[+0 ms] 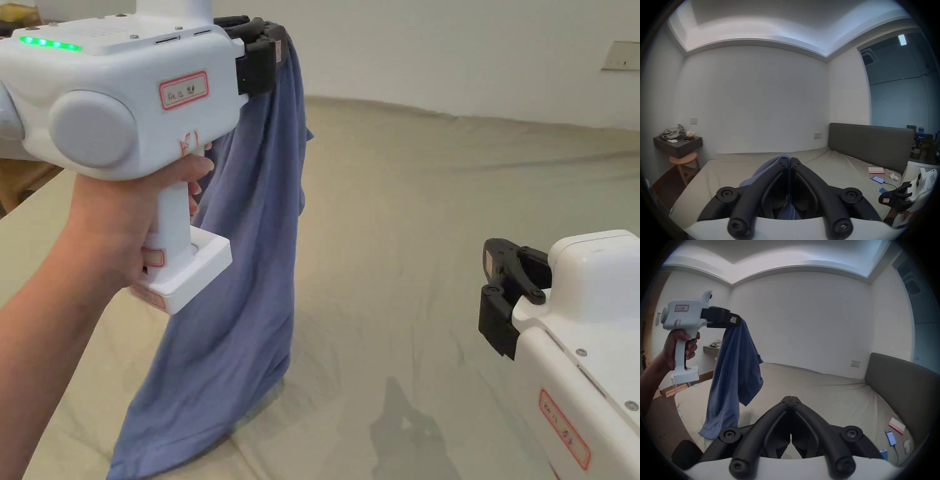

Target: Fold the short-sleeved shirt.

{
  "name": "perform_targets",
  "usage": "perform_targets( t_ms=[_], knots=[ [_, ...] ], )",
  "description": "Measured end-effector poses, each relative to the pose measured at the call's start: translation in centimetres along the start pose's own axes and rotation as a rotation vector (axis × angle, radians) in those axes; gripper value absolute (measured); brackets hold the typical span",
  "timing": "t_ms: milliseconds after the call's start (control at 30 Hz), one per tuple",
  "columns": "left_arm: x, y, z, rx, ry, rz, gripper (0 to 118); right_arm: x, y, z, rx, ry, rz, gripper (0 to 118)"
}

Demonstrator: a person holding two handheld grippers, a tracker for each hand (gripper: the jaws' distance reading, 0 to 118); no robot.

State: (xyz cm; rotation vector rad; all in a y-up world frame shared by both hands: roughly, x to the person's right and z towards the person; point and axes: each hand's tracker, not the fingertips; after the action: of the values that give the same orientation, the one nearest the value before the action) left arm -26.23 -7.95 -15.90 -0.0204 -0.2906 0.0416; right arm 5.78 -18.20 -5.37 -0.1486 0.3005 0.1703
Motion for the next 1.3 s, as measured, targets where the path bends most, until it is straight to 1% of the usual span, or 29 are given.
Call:
perform_targets(
  t_ms=[133,233,300,367,467,600,667,700,733,767,800,833,867,900,1000,1133,1233,1267,1300],
  knots=[
    [3.6,-2.0,-4.0,-0.052,-0.096,-0.019,2,2.6,-0.8,0.9,-0.017,-0.063,-0.013,0],
    [6.2,-5.1,-6.9,-0.115,-0.151,-0.049,2,4.4,-1.7,1.0,-0.037,-0.103,-0.026,0],
    [7.7,-8.5,-9.2,-0.203,-0.16,-0.081,2,5.6,-2.5,0.8,-0.056,-0.124,-0.037,0],
    [8.6,-12.4,-11.3,-0.309,-0.142,-0.124,2,6.5,-3.2,0.5,-0.078,-0.137,-0.048,0],
    [8.5,-20.0,-14.1,-0.51,-0.1,-0.135,2,7.4,-4.4,-0.1,-0.111,-0.149,-0.056,0],
    [7.0,-28.5,-14.9,-0.736,0.051,-0.098,2,8.1,-5.7,-0.8,-0.15,-0.148,-0.057,0],
    [5.7,-32.0,-14.5,-0.831,0.121,-0.044,4,8.2,-6.4,-1.1,-0.171,-0.144,-0.056,0],
    [5.3,-33.1,-14.0,-0.855,0.135,-0.023,8,8.2,-6.6,-1.3,-0.18,-0.143,-0.056,0],
    [4.8,-34.2,-13.5,-0.873,0.156,-0.004,22,8.2,-6.8,-1.5,-0.19,-0.14,-0.055,0],
    [4.4,-34.9,-13.0,-0.888,0.171,0.013,42,8.1,-7.0,-1.7,-0.199,-0.137,-0.055,0],
    [4.0,-35.3,-12.5,-0.893,0.179,0.016,64,7.9,-7.1,-1.8,-0.205,-0.133,-0.054,0],
    [3.9,-35.3,-11.7,-0.89,0.187,0.022,90,7.8,-7.1,-1.9,-0.21,-0.13,-0.053,0],
    [3.6,-34.8,-10.7,-0.856,0.211,0.04,100,7.6,-7.1,-2.0,-0.212,-0.124,-0.051,0],
    [3.1,-34.1,-9.8,-0.823,0.217,0.074,104,7.4,-6.9,-2.0,-0.213,-0.119,-0.047,0],
    [2.0,-30.3,-6.9,-0.693,0.21,0.159,104,6.7,-6.1,-2.0,-0.198,-0.106,-0.033,0],
    [1.8,-22.6,-2.3,-0.464,0.233,0.162,104,5.7,-3.8,-1.7,-0.133,-0.097,-0.015,0],
    [2.8,-16.6,1.7,-0.268,0.267,0.138,102,4.7,-1.8,-1.3,-0.063,-0.084,-0.007,0],
    [3.4,-14.8,3.1,-0.213,0.291,0.114,99,4.3,-1.2,-1.1,-0.04,-0.079,-0.002,0],
    [4.0,-13.4,4.4,-0.168,0.317,0.083,90,3.8,-0.6,-0.9,-0.019,-0.073,0.002,0]
  ],
)
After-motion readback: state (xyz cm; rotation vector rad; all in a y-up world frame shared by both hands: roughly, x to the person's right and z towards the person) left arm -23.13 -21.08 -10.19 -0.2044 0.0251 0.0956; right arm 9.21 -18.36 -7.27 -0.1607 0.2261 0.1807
